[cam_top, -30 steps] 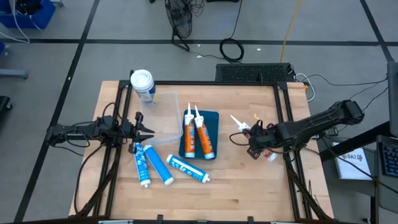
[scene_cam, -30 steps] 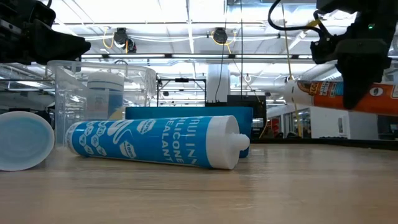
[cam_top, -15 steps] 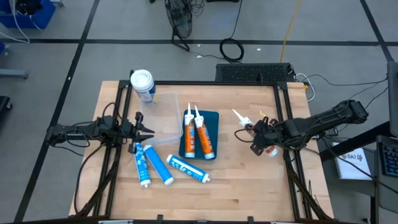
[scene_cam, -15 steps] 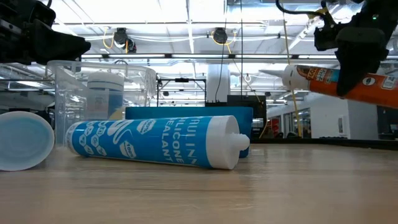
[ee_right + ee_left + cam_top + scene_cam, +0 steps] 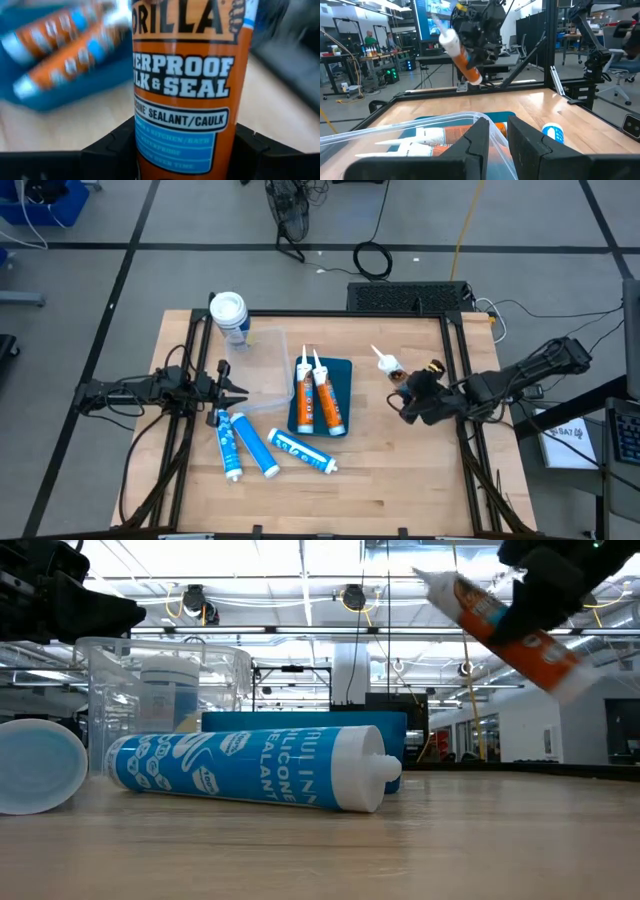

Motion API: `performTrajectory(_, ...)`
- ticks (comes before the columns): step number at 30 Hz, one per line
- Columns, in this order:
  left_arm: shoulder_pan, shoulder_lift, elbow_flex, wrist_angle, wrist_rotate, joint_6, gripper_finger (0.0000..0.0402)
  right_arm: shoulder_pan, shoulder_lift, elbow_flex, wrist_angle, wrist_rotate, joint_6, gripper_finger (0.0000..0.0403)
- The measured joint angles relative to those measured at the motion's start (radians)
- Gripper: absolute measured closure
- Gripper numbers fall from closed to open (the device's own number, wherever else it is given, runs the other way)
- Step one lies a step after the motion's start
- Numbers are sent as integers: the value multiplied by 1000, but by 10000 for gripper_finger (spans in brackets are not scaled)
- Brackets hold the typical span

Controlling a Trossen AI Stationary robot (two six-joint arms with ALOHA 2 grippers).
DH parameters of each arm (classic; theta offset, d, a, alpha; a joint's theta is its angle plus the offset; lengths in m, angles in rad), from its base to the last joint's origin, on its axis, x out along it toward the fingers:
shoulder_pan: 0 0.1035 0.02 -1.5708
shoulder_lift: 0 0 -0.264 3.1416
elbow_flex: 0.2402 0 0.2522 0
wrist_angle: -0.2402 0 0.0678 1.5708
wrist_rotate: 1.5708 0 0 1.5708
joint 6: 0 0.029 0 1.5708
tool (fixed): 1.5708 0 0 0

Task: Pick & place silicon tubes, Sealant and Lysol wipes
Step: Put the orange sealant into the blue bin

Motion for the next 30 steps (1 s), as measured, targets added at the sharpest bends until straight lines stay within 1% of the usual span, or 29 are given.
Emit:
performTrajectory(2, 0, 0, 0, 0, 0, 0, 325, 14, -14, -33, 94, 67, -82, 206)
performTrajectory(3, 0, 0, 0, 0, 0, 0, 325, 16, -21, -51, 143, 76, -129, 206)
performTrajectory(8, 0, 0, 0, 0, 0, 0, 325, 17, -69, -154, 399, 64, -310, 206)
performTrajectory(11, 0, 0, 0, 0, 0, 0, 325, 14, -99, -230, 589, -21, -426, 206)
performTrajectory(15, 0, 0, 0, 0, 0, 0, 325, -5, -123, -327, 904, -203, -527, 206)
performTrajectory(17, 0, 0, 0, 0, 0, 0, 325, -18, -122, -372, 1060, -300, -547, 206)
performTrajectory(20, 0, 0, 0, 0, 0, 0, 325, -39, -110, -418, 1233, -445, -540, 206)
performTrajectory(23, 0, 0, 0, 0, 0, 0, 325, -50, -98, -438, 1294, -544, -511, 206)
performTrajectory(25, 0, 0, 0, 0, 0, 0, 325, -50, -87, -439, 1294, -581, -505, 207)
performTrajectory(30, 0, 0, 0, 0, 0, 0, 325, -54, -80, -439, 1294, -584, -508, 207)
